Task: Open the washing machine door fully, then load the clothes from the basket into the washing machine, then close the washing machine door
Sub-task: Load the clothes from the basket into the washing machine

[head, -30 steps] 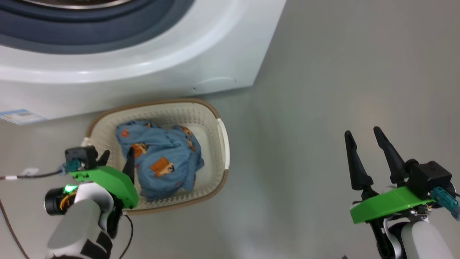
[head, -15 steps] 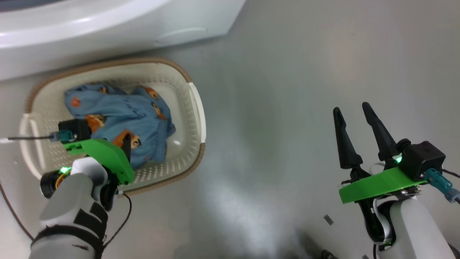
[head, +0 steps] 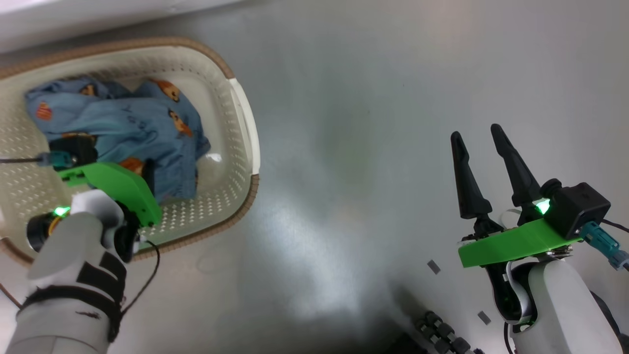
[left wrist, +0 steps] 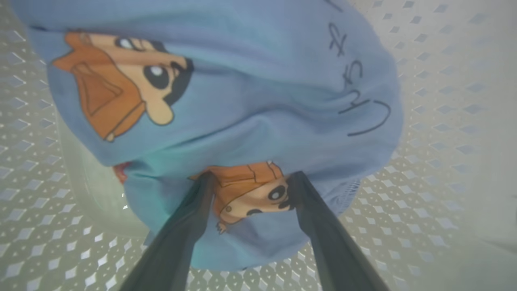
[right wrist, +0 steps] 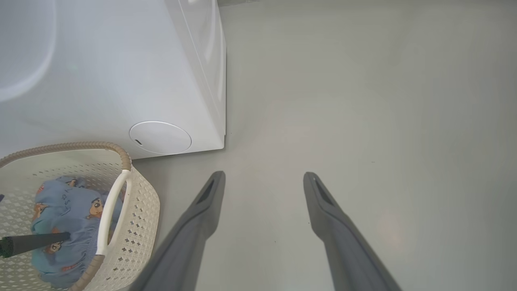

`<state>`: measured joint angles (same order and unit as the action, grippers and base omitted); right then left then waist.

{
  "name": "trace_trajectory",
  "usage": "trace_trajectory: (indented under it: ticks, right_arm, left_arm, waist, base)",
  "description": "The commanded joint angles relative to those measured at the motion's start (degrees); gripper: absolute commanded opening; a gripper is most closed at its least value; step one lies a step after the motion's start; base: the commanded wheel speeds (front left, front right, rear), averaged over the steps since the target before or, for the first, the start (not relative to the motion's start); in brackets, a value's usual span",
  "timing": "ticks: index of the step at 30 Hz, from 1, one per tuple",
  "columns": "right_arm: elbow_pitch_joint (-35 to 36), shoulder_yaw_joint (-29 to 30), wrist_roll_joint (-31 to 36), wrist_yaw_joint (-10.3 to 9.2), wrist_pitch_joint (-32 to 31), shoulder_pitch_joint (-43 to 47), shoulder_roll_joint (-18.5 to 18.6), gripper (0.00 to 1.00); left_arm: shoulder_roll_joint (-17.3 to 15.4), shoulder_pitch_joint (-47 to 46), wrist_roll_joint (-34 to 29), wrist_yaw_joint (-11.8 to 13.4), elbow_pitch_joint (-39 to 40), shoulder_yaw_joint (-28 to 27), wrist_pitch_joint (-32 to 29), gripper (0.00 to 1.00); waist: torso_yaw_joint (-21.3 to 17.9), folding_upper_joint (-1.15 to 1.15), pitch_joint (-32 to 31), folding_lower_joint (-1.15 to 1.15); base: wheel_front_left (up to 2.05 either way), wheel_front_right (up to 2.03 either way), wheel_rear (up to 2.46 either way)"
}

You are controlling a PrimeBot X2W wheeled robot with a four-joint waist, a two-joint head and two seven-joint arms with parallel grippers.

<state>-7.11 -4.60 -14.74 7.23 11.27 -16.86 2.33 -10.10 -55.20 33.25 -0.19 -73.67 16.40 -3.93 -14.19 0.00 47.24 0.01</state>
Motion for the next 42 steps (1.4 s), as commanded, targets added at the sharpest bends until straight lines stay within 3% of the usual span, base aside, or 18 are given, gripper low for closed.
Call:
trace_trajectory:
  ticks: [1, 12, 13, 14, 15, 16, 17, 25, 30, 42]
  right_arm:
    - [1.65, -1.48, -1.21, 0.25, 0.85, 0.90, 0.54, 1.00]
    - [2.90, -2.11, -1.97, 0.25, 0.65, 1.51, 0.54, 1.00]
    - [3.02, -2.16, -2.02, 0.25, 0.64, 1.55, 0.54, 1.00]
    - [3.15, -2.22, -2.17, 0.25, 0.59, 1.60, 0.54, 1.00]
    - [3.27, -2.26, -2.34, 0.25, 0.53, 1.64, 0.54, 1.00]
    - [3.38, -2.28, -2.47, 0.25, 0.52, 1.67, 0.54, 1.00]
    - [3.46, -2.30, -2.53, 0.25, 0.52, 1.71, 0.54, 1.00]
    - [3.39, -2.20, -2.48, 0.25, 0.31, 1.41, 0.54, 1.00]
    - [3.34, -1.14, -1.56, 0.25, -0.02, 1.19, 0.54, 1.00]
    - [4.21, 0.74, 0.17, 0.25, -2.08, 1.77, 0.54, 1.00]
  left_arm:
    - [-2.43, -0.38, 0.77, 1.44, 0.13, -1.61, 0.45, 1.00]
    - [-3.62, -2.79, 1.67, 3.36, -0.12, -2.02, -0.87, 1.00]
    - [-3.69, -2.89, 1.70, 3.38, -0.14, -1.96, -0.94, 0.95]
    - [-3.80, -3.04, 1.76, 3.46, -0.15, -1.98, -0.77, 0.75]
    - [-3.82, -3.19, 1.83, 3.39, -0.16, -1.95, -0.94, 0.48]
    - [-3.83, -3.34, 1.88, 3.35, -0.17, -1.90, -1.11, 0.11]
    - [-3.86, -3.45, 1.87, 3.36, -0.18, -1.81, -1.14, 0.00]
    - [-3.66, -3.40, 2.04, 2.81, -0.23, -1.26, -0.51, 0.00]
    - [-2.10, -3.37, 2.26, 0.73, -0.23, -0.83, 2.11, 0.00]
    - [-0.07, -0.68, -0.01, -2.48, -0.08, 2.27, 14.05, 0.00]
  waist:
    - [-1.10, 0.00, 2.75, -0.01]
    - [-1.74, 0.00, 6.05, -0.01]
    - [-1.81, 0.00, 6.21, -0.01]
    - [-1.90, 0.00, 6.42, -0.01]
    - [-1.96, 0.00, 6.64, -0.01]
    - [-1.97, 0.00, 6.79, -0.01]
    - [-1.96, 0.00, 6.93, -0.01]
    - [-1.25, 0.00, 6.82, -0.01]
    - [0.67, 0.00, 5.19, -0.01]
    - [5.34, 0.00, -2.80, -0.01]
  base:
    - [0.00, 0.00, 0.00]
    - [0.00, 0.00, 0.00]
    - [0.00, 0.00, 0.00]
    - [0.00, 0.00, 0.00]
    - [0.00, 0.00, 0.00]
    - [0.00, 0.00, 0.00]
    - [0.00, 0.00, 0.00]
    - [0.00, 0.00, 0.00]
    - [0.00, 0.00, 0.00]
    - [0.00, 0.00, 0.00]
